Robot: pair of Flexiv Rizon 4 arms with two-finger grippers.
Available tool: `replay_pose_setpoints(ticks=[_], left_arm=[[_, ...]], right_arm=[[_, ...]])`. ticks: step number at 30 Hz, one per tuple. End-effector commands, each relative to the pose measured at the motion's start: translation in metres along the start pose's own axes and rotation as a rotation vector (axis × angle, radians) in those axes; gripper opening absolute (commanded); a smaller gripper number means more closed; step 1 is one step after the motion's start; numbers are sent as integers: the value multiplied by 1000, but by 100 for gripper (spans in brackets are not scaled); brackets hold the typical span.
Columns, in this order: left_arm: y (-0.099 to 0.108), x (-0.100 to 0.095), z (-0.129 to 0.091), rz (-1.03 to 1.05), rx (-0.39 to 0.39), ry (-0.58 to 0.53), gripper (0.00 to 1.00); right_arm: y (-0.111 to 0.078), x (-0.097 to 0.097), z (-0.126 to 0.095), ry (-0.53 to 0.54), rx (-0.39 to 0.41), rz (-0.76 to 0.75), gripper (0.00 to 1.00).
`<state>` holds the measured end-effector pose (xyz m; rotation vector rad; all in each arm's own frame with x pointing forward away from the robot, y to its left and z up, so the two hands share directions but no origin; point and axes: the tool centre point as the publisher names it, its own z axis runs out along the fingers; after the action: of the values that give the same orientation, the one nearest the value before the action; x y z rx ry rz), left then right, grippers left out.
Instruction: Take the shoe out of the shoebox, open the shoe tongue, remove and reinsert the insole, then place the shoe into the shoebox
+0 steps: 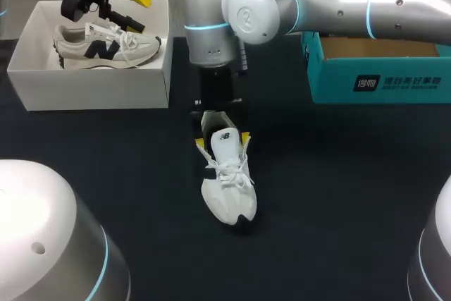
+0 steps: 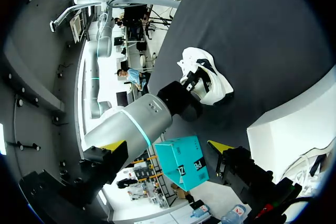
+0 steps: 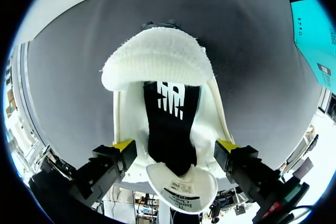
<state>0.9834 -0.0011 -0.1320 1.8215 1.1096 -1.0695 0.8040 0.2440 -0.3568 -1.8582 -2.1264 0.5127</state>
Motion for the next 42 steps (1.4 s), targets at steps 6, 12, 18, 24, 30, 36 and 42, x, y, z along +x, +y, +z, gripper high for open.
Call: replay_pose_setpoints(ticks=[6, 12, 18, 24, 30, 36, 42], left_arm=[[0, 0, -1, 1, 3, 2, 100], [0, 0, -1, 1, 3, 2, 100], [0, 0, -1, 1, 3, 2, 100], [0, 0, -1, 1, 3, 2, 100], [0, 0, -1, 1, 3, 2, 100], [0, 0, -1, 1, 3, 2, 100], [0, 0, -1, 1, 3, 2, 100]], right_arm=[[-11, -1, -3, -5, -3, 15, 100], [-20, 0, -6, -14, 1, 33, 100], [-28, -2, -9, -20, 2, 58, 100], [-39, -1, -16, -30, -2, 79, 100], [-59, 8, -34, -55, -40, 106, 100], [-75, 13, -43, -69, -69, 119, 100], [-88, 14, -38, -45, -126, 128, 42]])
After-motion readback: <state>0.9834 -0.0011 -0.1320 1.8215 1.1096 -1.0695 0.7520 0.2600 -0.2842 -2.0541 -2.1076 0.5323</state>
